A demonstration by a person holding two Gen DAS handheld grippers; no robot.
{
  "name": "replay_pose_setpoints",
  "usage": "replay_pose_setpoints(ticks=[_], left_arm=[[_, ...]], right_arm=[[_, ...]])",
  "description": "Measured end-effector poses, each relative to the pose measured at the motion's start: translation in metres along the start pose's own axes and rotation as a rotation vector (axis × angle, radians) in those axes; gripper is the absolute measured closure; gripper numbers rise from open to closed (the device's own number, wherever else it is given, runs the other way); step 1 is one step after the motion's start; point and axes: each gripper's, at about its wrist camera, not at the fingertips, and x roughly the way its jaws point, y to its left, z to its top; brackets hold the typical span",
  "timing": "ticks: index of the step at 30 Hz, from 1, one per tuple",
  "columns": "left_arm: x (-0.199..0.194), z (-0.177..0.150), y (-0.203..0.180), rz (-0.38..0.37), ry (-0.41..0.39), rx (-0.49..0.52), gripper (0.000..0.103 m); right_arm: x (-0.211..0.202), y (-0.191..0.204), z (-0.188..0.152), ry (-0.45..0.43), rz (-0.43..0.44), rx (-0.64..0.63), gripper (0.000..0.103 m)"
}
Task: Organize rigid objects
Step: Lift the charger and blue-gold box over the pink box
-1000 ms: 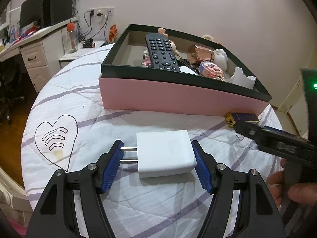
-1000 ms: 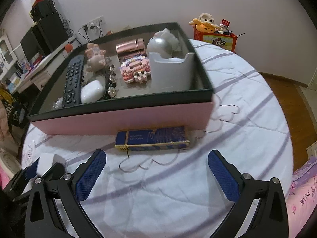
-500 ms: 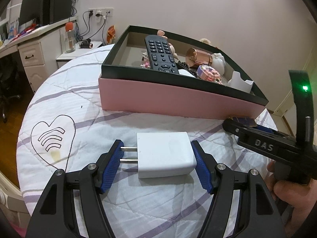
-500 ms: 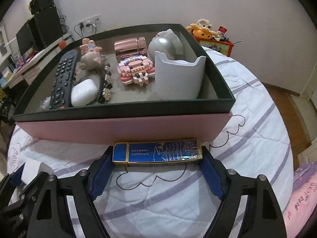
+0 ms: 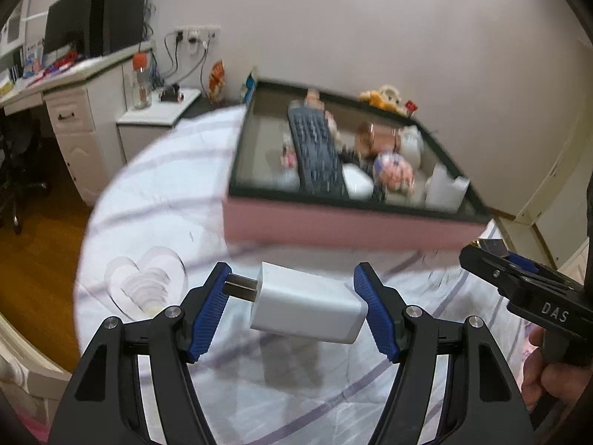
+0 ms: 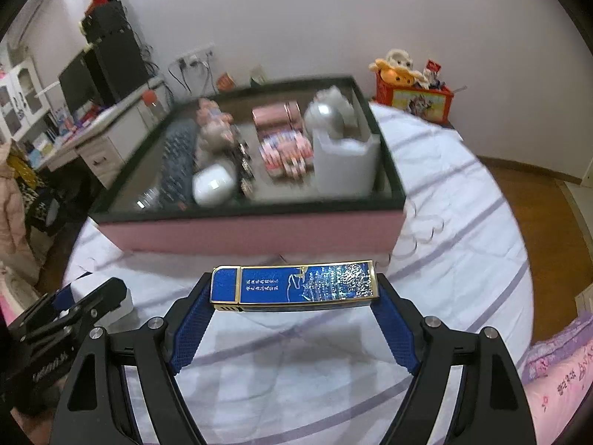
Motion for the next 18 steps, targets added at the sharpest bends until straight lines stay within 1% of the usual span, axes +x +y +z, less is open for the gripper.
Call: replay_pose_setpoints(ticks=[4,8,12,18], left_arm=[[-0.019,0.032,-0.002,-0.001,-0.067,0.031,0.034],[-0.024,0.062,-0.005,0.001,-0.109,0.056,0.034],[-0.018,0.081,-0.007,-0.001,-0.121,0.064,0.034],[-0.006,0.084,-0.008,-0.009,-0.100,0.064,0.034]], right_arm=[[-0.015,0.009,0.026,-0.055,0.020,-0.035,0.020],[-0.013,0.017,0.051,-0.075,0.012,-0.061,0.020],[0.010,0.025,0.065,-0.040,0.018,-0.065,0.020],[0.051,0.030,0.064,0.033,0.010,-0.062,0.020]])
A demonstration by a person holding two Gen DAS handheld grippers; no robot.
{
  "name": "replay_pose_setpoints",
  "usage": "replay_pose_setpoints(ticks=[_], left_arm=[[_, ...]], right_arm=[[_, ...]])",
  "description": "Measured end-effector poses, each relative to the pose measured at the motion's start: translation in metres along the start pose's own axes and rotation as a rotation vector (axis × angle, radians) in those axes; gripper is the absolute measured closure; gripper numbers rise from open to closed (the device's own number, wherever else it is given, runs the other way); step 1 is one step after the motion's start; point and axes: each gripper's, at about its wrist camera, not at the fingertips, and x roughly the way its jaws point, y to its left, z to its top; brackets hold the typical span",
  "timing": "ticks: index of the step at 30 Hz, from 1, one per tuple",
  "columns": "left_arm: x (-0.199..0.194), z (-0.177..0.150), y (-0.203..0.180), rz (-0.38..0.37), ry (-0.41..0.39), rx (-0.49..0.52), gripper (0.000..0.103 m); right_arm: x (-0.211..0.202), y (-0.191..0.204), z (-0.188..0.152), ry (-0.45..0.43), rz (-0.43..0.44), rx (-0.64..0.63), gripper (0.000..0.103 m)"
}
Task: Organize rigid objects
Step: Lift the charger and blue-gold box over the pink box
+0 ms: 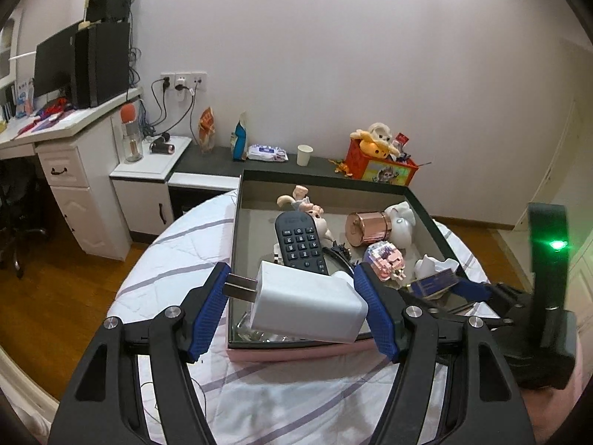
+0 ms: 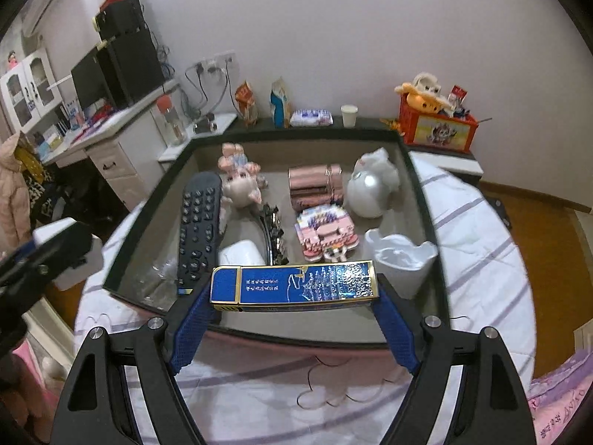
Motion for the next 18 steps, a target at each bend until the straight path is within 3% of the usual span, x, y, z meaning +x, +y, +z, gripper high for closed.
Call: replay_pose_setpoints(ticks=[9,18], left_arm=[[0.016,0.000,0.003,0.000,0.023,-0.006,0.034],[0.039,0.012,-0.006,-0.017,0.038,0.007,0.034]], right_arm=[[0.019,-0.001,-0.004,0.040,-0.020,-0.005,0.014],[0.003,-0.013,0.005,-0.012,-0.033,-0.006,0.012]])
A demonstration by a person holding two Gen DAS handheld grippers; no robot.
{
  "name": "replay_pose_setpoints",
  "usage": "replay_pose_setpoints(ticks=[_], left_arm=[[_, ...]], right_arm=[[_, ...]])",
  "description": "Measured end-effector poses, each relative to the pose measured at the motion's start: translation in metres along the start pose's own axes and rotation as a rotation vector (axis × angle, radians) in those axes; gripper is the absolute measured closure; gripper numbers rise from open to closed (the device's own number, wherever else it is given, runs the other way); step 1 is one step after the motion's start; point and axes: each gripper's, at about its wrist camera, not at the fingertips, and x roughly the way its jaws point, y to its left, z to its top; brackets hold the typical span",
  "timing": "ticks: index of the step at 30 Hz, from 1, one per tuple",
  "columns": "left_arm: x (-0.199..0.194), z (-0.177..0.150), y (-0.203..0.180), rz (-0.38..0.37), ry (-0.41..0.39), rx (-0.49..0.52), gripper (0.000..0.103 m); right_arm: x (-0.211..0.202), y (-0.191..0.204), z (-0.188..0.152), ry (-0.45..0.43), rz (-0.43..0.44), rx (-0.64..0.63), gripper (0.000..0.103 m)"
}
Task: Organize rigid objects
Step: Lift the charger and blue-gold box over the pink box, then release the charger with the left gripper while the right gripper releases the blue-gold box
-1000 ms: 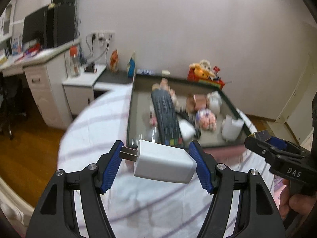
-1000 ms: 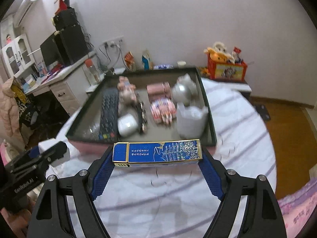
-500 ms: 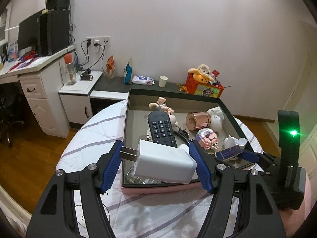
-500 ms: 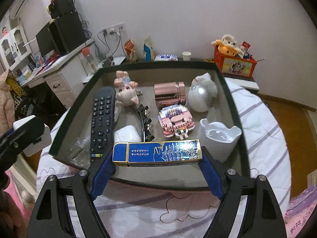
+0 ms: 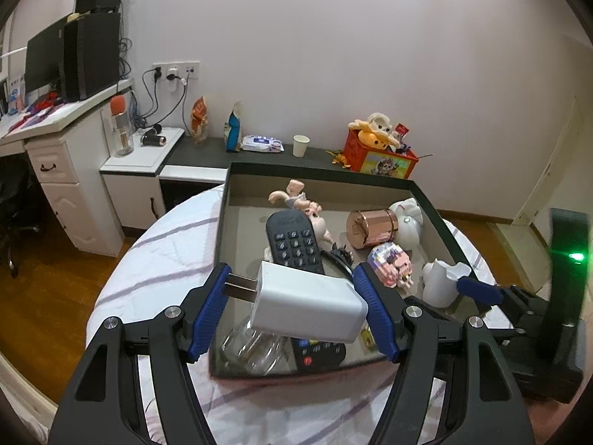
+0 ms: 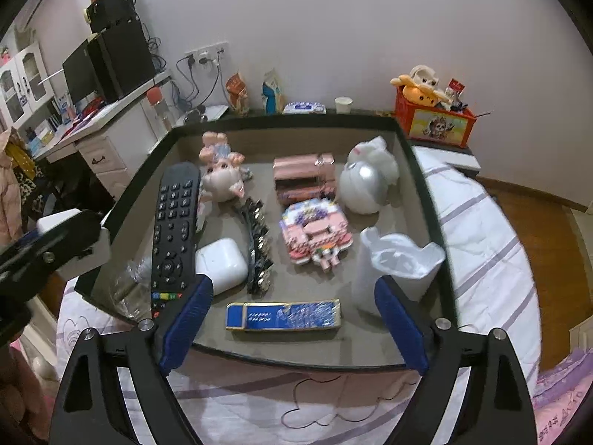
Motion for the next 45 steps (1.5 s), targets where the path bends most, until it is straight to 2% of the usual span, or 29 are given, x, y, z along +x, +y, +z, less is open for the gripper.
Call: replay_pose_setpoints(ticks=[5,10,19,21,23,24,25,26,33,35,41,45], left_arm=[[0.030,0.027,-0.001,-0.011,0.012,0.003,0.034],[0.072,0.058,0.004,0.022,0.034,0.007,0.034],[0.122,0.072,0.005,0.064,0.106,0.021,0.036],[0.130,0.071,0.002,0.065,0.151,0.031,0.034],[0.136,0.070,0.003,0.075,0.177,0.031,0.024],[0.138,0.069,0.004,0.069,0.188,0.027,0.018],[0.137,0.069,0.003,0.068,0.189,0.029,0.004],[0.137,0.070,0.003,0.062,0.186,0.032,0.000],[0.125,0.070,-0.006,0.120,0.156,0.075,0.000],[0.117,0.069,-0.005,0.091,0.142,0.061,0.000],[0.096,0.065,-0.003,0.085,0.104,0.058,0.000],[0.068,0.061,0.000,0.077,0.055,0.044,0.000]], right_arm=[[-0.001,-0.010,0.008,-0.014,-0.012,0.002,0.012],[0.008,-0.014,0.014,-0.013,0.002,0.003,0.012],[0.024,-0.023,0.021,-0.011,0.015,0.013,0.012],[0.027,-0.024,0.022,-0.010,0.018,0.015,0.012],[0.030,-0.023,0.024,-0.008,0.017,0.017,0.012],[0.031,-0.023,0.023,-0.007,0.016,0.018,0.012],[0.033,-0.023,0.023,-0.004,0.016,0.018,0.012],[0.034,-0.022,0.023,-0.004,0.014,0.016,0.012],[0.032,-0.023,0.022,-0.003,-0.003,0.017,0.012],[0.030,-0.024,0.022,-0.005,-0.007,0.020,0.012],[0.018,-0.020,0.022,-0.022,-0.019,0.017,0.012],[0.007,-0.016,0.020,-0.036,-0.025,0.015,0.012]])
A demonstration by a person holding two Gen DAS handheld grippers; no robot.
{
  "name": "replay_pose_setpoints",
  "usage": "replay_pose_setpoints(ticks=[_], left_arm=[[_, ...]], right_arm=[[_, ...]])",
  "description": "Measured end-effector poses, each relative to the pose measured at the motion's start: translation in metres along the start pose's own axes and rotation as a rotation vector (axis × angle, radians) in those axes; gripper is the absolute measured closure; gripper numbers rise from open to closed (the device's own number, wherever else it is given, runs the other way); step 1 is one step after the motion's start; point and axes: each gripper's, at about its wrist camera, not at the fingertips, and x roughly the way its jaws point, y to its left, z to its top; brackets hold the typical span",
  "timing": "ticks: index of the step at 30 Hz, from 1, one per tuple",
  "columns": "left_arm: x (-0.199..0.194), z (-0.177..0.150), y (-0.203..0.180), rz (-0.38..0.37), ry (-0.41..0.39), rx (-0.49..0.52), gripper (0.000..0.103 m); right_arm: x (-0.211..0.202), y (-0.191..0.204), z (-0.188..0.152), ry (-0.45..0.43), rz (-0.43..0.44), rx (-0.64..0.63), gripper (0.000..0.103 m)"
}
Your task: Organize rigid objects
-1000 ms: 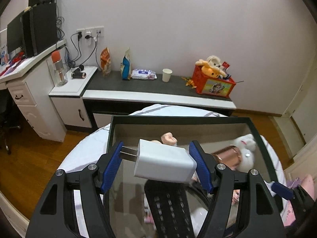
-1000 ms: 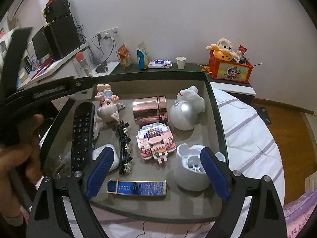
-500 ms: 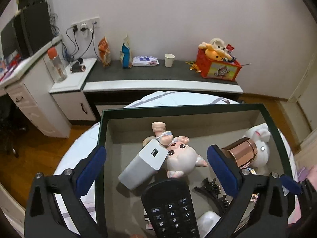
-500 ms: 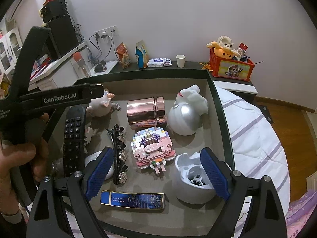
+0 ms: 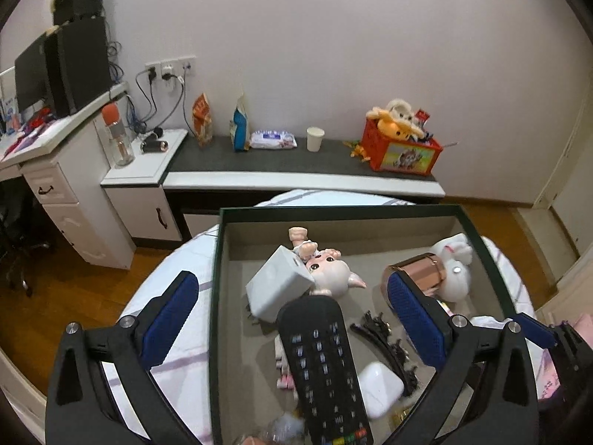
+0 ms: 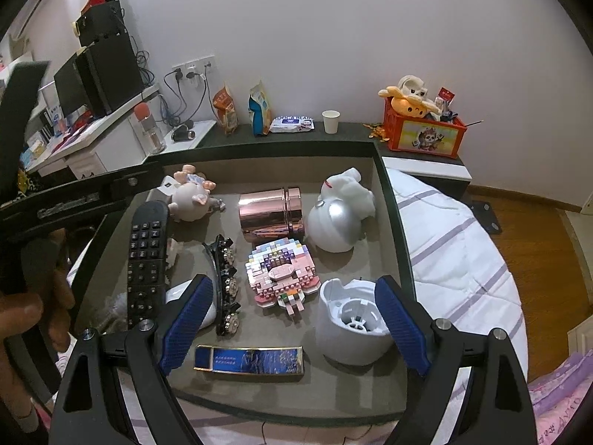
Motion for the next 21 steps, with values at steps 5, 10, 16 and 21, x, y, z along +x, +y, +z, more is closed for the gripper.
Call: replay_pose_setpoints(ticks=[5,10,16,21], left_arm=[[-0.043,-0.014,0.006,-0.004,-0.054,-0.011,0.000],[-0.091,-0.036,0.012,-0.016,-0.087,-0.023,0.000],[-0.157,-0.071,0.010,-0.020,-0.142,-0.014,0.000],[-0.206,-0.096,0.006,-0.006,-0.193,-0.005,0.000]], right_arm=[[-0.022,0.007,-0.004,-0.025,-0.007,-0.007,0.012],[-0.053,0.018,-0.009,-0.061,-0.012,-0.019,0.012],[-0.104,0.030,-0.021,-0.120,-0.016,-0.029,0.009],[-0.151,0.033,-0.038,-0.171,0.010,-0.033,0.000]])
